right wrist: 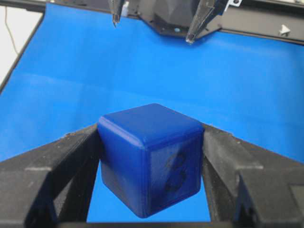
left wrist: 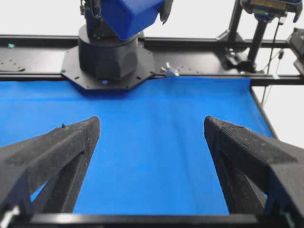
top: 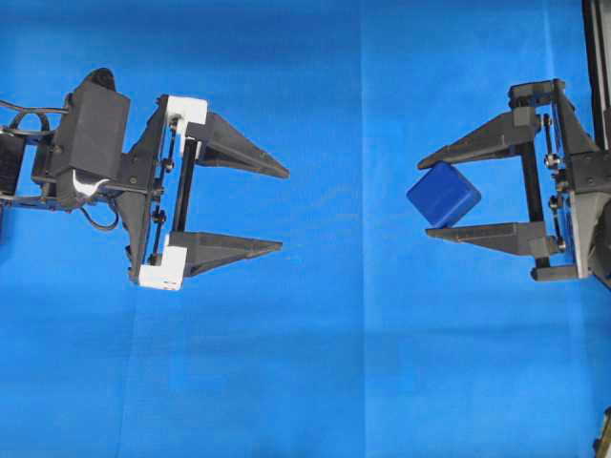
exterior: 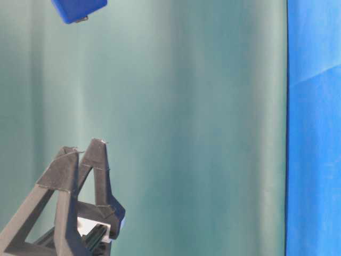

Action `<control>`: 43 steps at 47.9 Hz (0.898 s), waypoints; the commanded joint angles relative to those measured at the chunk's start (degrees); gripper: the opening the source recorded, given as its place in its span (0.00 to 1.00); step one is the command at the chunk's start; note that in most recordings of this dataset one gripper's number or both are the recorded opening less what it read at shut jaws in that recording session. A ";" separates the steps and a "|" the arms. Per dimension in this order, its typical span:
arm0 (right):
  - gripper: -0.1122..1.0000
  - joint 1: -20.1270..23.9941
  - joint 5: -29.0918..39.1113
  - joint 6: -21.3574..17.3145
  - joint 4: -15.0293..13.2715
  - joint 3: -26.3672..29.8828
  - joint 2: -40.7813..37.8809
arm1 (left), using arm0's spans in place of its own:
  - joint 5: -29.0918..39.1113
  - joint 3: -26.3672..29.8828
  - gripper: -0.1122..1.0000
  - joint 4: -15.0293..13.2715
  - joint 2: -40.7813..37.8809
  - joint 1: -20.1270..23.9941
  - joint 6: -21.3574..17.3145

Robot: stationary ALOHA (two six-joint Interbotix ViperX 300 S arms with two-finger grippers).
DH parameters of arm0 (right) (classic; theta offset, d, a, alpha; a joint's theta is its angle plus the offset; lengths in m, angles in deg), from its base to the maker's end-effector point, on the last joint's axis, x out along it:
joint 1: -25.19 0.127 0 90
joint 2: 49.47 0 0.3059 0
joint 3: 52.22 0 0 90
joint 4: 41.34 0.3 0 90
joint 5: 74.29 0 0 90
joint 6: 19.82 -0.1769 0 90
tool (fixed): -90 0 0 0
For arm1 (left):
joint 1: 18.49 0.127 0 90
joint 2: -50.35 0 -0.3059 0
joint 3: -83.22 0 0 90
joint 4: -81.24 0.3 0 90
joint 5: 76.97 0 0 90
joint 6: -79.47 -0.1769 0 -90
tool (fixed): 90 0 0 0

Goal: Handover the blue block to the right arm after grasping it with the left arm, then place it in the designated position.

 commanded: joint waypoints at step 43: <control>0.51 0.88 13.54 -1.23 3.87 1.67 -1.49 | -0.26 1.58 0.94 0.00 0.79 -0.18 -0.26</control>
